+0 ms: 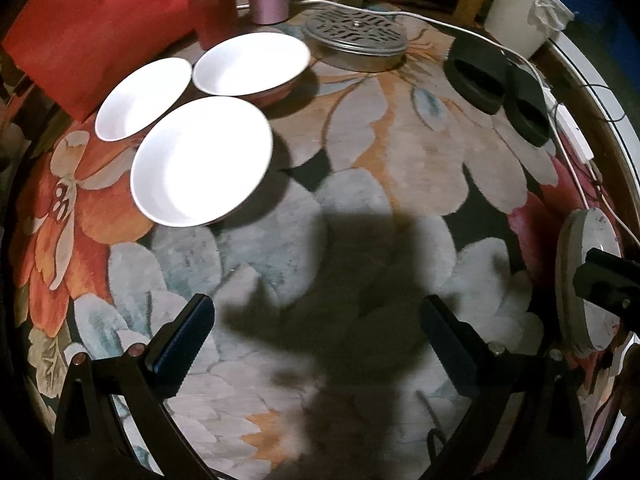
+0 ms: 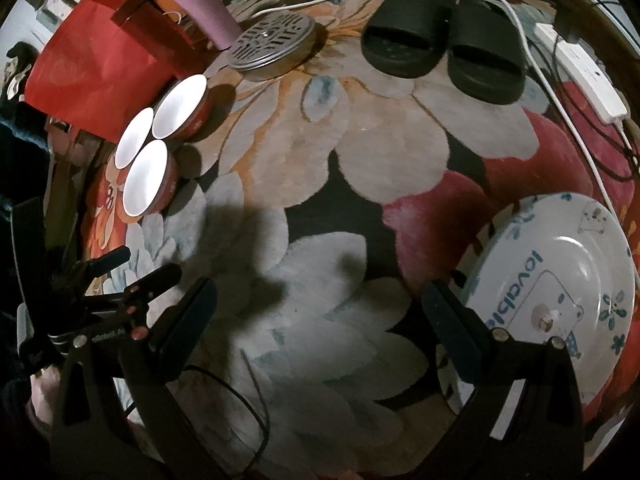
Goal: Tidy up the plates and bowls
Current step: 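Withdraw both tools from the stack back toward the white bowls, then move both tools to the nearest white bowl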
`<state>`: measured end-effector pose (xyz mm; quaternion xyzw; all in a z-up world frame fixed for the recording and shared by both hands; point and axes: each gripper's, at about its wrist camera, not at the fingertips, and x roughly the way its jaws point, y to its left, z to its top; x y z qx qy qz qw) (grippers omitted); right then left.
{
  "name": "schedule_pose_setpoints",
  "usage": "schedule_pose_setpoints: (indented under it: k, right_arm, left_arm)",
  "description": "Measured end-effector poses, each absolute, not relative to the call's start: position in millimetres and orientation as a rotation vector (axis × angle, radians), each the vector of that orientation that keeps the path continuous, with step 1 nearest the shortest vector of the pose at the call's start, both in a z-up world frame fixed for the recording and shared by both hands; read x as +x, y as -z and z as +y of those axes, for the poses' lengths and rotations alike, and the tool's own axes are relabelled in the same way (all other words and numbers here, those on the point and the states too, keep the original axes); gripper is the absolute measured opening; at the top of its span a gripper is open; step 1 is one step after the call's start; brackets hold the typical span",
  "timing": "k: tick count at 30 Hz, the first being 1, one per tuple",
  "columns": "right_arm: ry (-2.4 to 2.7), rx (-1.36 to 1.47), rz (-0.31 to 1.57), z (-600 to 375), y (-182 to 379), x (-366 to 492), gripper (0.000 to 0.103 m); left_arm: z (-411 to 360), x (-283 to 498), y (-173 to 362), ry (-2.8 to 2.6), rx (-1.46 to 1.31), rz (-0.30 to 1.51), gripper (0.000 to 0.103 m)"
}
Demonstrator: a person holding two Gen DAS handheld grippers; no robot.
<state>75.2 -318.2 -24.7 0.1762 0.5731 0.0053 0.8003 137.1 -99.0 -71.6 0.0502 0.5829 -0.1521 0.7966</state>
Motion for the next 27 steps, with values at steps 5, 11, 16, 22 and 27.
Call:
schedule_pose_setpoints:
  k: [5, 11, 16, 22, 27]
  right_arm:
    - [-0.031, 0.357, 1.231, -308.8, 25.2, 81.9, 0.103]
    - [-0.063, 0.325, 1.234, -294.6, 27.0, 94.1, 0.103]
    - [-0.101, 0.297, 1.241, -278.4, 29.5, 107.9, 0.103]
    - [-0.152, 0.263, 1.24, -258.1, 29.9, 122.7, 0.103]
    - [-0.179, 0.246, 1.248, -244.2, 32.5, 133.7, 0.103]
  left_arm:
    - [-89.9, 140.6, 72.3, 0.309, 0.098, 1.25, 0.102]
    - [-78.9, 144.6, 74.4, 0.284, 0.086, 1.251, 0.102]
    - [-67.5, 149.6, 77.2, 0.257, 0.066, 1.255, 0.102]
    - [-53.7, 154.0, 79.9, 0.229, 0.048, 1.256, 0.102]
    - [-44.1, 156.8, 83.6, 0.205, 0.035, 1.261, 0.102]
